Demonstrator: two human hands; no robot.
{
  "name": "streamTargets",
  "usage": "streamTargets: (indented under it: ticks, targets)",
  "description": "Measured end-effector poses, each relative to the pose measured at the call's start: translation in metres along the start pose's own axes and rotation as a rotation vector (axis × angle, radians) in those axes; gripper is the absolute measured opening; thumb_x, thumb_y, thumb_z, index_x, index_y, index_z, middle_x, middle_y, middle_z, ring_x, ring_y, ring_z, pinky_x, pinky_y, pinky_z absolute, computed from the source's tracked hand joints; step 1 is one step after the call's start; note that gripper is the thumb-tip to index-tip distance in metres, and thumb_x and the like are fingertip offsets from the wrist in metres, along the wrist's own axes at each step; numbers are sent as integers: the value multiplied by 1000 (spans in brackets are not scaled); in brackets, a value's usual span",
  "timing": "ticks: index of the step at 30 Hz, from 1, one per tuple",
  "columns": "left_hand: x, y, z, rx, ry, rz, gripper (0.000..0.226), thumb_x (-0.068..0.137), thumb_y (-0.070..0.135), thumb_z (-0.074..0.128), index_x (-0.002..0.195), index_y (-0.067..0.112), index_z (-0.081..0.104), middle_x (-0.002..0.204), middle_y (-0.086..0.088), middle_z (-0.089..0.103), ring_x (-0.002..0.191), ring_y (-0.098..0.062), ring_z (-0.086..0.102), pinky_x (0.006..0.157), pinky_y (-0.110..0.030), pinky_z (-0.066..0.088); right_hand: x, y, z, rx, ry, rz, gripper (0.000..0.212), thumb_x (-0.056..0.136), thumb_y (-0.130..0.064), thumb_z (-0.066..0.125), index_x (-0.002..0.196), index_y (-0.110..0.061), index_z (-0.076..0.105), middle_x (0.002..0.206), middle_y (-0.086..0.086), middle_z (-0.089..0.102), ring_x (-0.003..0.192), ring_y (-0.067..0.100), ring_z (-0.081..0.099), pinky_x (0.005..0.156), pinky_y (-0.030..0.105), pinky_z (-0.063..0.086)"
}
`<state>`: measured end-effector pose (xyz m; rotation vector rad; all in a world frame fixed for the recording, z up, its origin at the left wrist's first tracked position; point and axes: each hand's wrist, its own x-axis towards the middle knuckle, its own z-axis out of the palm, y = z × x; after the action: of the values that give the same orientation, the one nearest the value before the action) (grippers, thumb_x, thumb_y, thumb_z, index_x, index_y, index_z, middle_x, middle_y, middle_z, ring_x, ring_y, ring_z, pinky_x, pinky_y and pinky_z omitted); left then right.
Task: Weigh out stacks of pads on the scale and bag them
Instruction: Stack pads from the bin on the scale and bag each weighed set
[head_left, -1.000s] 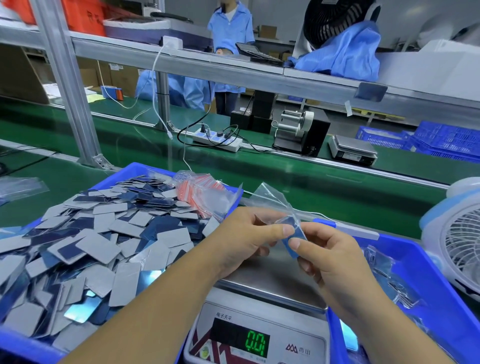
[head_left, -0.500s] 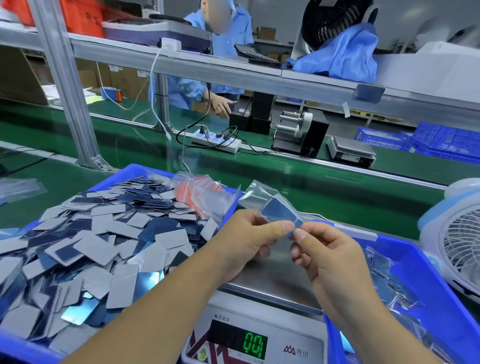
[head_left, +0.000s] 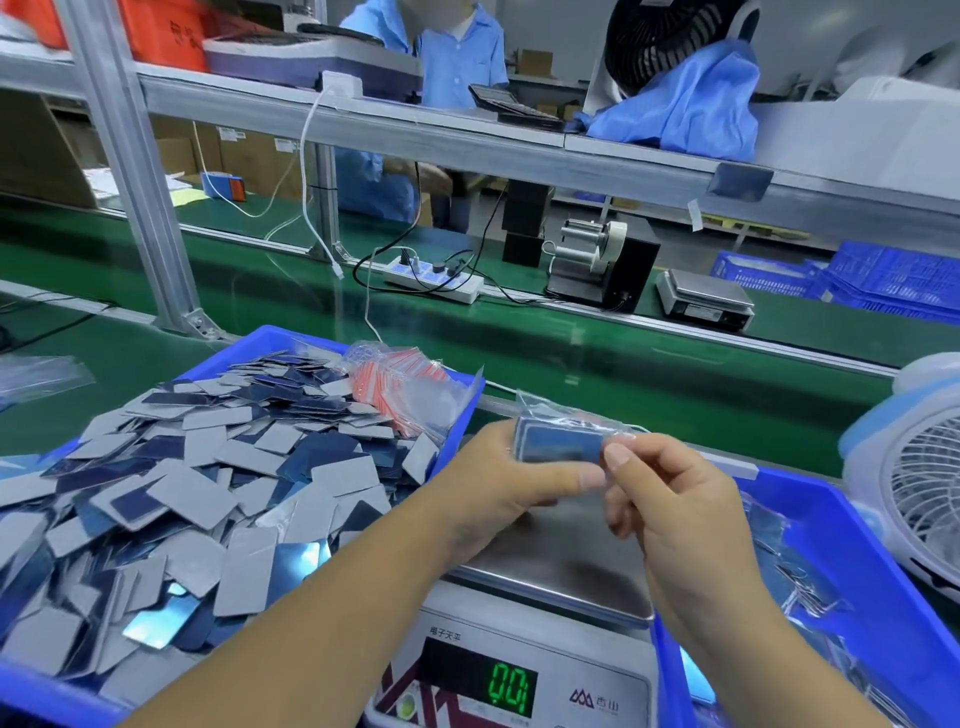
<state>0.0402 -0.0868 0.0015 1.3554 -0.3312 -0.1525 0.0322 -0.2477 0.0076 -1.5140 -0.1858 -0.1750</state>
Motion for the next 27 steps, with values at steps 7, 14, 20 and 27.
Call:
streamTargets:
  ticks: [7,14,20,27]
  targets:
    - [5,-3,-6,203,139,37,28,81,2,77,104,17,74,94,-1,75,90,-10,65,85,-27,54,1,-2,-7,-445,-25,-325,34,81,-5,76,90,-37,69,78,-14,71,65,9,61,61,12,47]
    - [2,0,-7,125,148,35,29,85,-9,69,94,18,68,80,15,71,77,-2,65,74,-16,50,8,0,-15,-361,-57,-253,33,86,-6,71,93,-38,66,82,-9,64,68,8,58,62,17,47]
    - [2,1,-7,97,146,-28,23,87,-3,71,89,20,69,82,5,68,76,-11,61,73,-24,51,10,3,-15,-283,-43,-252,36,86,2,70,89,-34,65,82,-9,69,74,7,62,70,15,49]
    - [3,5,-8,25,188,-67,18,87,5,73,75,17,68,92,-11,67,81,-18,63,74,-30,57,14,8,-18,-155,-55,-182,43,87,6,65,84,-36,58,76,-7,66,69,8,58,64,20,49]
